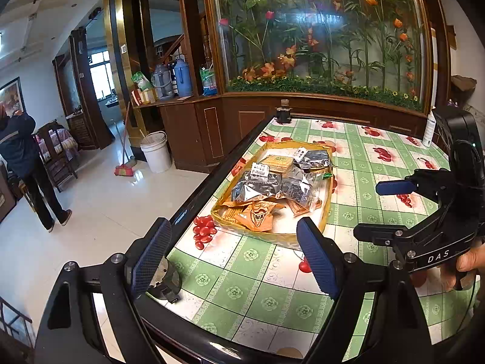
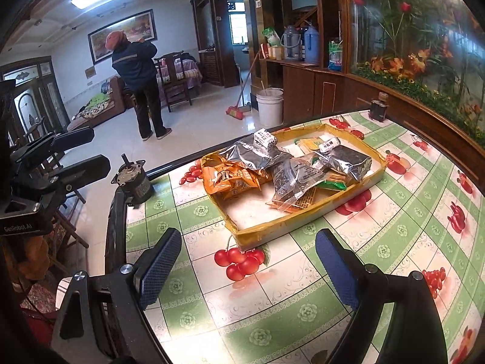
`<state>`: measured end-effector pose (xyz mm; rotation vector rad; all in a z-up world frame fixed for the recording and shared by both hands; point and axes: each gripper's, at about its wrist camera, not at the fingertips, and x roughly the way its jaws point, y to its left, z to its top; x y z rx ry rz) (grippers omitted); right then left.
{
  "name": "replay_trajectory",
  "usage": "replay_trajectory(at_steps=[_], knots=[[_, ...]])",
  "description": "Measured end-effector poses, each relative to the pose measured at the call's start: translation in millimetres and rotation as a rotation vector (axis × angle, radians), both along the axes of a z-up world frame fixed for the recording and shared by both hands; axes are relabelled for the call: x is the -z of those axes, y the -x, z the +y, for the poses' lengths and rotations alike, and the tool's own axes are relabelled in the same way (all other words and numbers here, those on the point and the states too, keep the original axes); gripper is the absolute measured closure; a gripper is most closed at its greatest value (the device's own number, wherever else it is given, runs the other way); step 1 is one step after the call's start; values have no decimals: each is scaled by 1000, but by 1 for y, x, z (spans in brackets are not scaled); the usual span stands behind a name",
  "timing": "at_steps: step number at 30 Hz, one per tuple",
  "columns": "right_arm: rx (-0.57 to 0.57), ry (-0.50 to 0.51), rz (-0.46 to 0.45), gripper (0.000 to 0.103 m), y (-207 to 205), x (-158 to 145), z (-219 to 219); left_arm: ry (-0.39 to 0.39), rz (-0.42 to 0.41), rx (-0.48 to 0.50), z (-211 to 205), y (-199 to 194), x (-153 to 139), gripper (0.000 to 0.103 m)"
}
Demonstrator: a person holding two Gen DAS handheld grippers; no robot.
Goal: Organize snacks
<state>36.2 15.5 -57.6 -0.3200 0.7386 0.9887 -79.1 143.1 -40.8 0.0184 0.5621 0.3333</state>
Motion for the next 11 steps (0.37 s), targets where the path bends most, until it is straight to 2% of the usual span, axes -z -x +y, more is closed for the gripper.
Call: replay_trajectory(at_steps=[6, 11], knots=[[-10, 4, -17, 12, 4, -4, 3, -36, -33, -16, -2, 7, -2, 17], [-18, 8, -29, 12, 7, -7, 6, -43, -25, -15, -2, 8, -3, 17]])
